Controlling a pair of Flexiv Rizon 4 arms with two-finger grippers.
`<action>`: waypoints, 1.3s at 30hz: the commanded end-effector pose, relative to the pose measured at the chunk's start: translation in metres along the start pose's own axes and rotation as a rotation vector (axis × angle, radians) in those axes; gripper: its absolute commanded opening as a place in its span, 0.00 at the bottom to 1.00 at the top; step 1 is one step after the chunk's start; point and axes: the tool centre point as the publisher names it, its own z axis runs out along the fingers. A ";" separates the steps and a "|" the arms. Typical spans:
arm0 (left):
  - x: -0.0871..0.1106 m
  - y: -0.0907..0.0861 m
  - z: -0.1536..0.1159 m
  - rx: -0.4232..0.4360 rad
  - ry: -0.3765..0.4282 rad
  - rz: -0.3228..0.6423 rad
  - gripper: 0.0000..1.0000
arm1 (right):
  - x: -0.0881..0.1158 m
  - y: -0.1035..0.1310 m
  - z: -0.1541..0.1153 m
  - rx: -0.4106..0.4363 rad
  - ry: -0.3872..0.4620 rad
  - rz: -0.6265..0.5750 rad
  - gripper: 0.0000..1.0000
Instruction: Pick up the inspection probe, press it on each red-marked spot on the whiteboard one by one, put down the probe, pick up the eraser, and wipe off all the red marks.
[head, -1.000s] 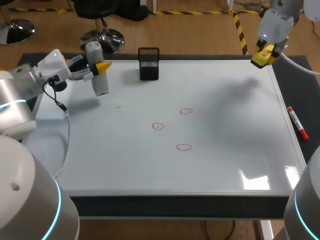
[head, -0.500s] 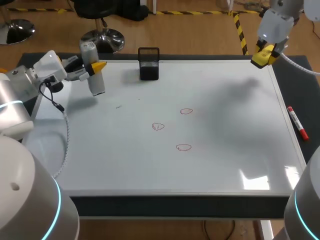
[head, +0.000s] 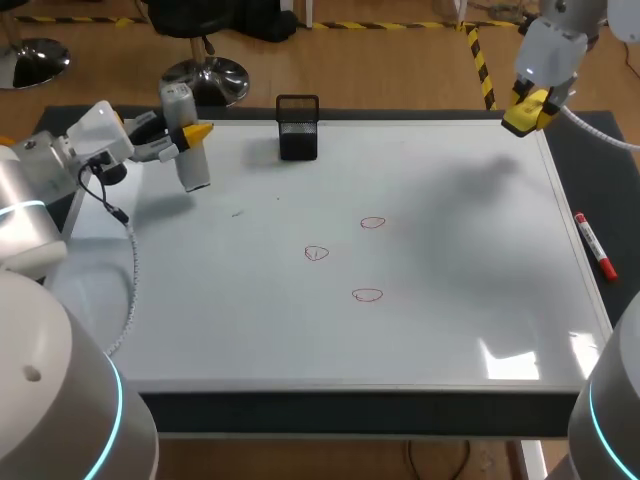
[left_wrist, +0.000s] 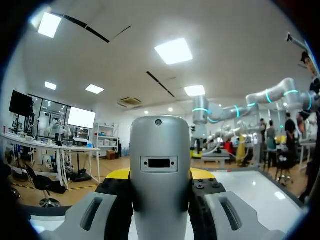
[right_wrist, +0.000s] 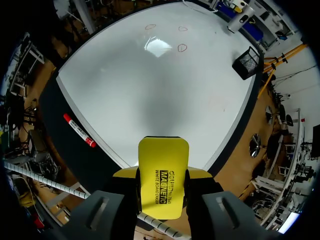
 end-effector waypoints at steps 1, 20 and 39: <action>0.000 0.000 0.001 0.002 0.000 0.002 0.00 | -0.002 0.013 -0.002 0.004 0.002 -0.039 0.00; 0.000 0.000 0.001 0.002 0.000 0.002 0.00 | -0.030 0.144 -0.001 -0.013 0.076 -0.399 0.00; 0.000 0.000 0.001 0.002 0.000 0.002 0.00 | -0.044 0.310 0.030 -0.005 0.128 -0.691 0.00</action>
